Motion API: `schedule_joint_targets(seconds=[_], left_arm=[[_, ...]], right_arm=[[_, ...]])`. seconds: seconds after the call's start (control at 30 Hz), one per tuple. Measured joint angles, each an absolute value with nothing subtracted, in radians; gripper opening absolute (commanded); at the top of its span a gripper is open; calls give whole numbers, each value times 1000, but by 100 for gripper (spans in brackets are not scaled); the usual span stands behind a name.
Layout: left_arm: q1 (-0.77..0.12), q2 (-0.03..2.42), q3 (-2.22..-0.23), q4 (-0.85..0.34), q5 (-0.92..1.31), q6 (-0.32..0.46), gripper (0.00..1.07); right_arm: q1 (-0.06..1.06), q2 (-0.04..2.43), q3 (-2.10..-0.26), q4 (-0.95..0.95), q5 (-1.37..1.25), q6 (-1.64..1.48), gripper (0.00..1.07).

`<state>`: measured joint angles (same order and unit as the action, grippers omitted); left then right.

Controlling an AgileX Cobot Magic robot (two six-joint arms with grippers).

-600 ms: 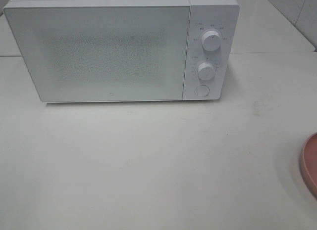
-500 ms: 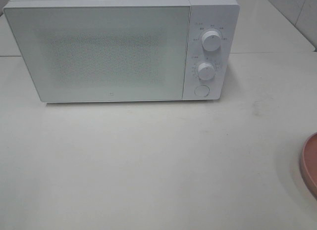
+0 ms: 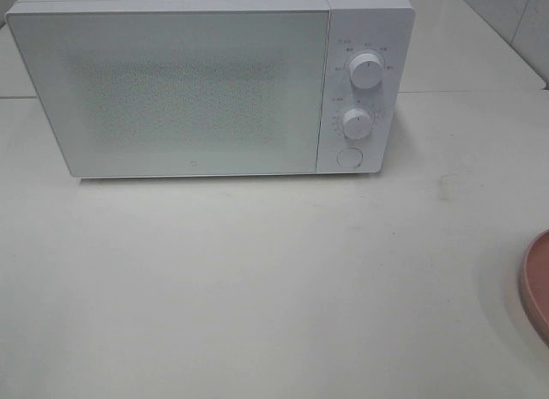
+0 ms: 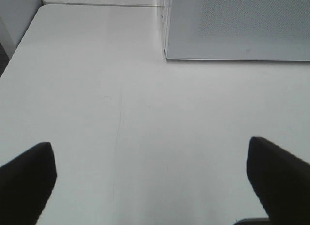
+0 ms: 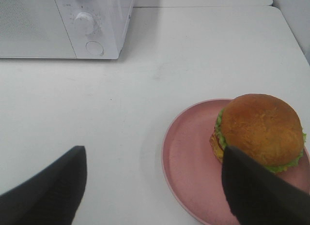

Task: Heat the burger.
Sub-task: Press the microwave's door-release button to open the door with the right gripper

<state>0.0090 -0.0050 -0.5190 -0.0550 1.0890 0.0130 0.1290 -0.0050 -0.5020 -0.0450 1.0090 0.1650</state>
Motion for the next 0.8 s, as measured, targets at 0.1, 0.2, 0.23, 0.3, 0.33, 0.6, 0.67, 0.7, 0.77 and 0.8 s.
schedule_joint_targets(seconds=[0.1,0.2,0.23,0.3,0.33,0.6,0.67,0.7,0.77,0.8], left_arm=[[9,-5,-519,-55,1089,13,100],[9,-5,-519,-55,1089,13,100],[9,-5,-519,-55,1089,13,100],[9,-5,-519,-55,1089,13,100],[9,-5,-519,-55,1089,13,100],[9,-5,-519,-55,1089,13,100],[9,-5,-519,-55,1089,13,100],[9,-5,-519,-55,1089,13,100],[9,-5,-519,-55,1089,13,100],[9,-5,-519,-55,1089,13,100]], right_arm=[[129,-5,-506,-45,1009,165,75],[129,6,-519,-45,1008,165,75],[129,34,-520,-45,995,165,75],[129,63,-520,-45,990,165,75],[129,80,-520,-45,984,165,75],[129,212,-520,-45,899,165,75],[129,249,-520,-45,874,165,75],[129,283,-520,-45,852,165,75],[129,296,-520,-45,838,165,75],[129,296,-520,-45,838,165,75]])
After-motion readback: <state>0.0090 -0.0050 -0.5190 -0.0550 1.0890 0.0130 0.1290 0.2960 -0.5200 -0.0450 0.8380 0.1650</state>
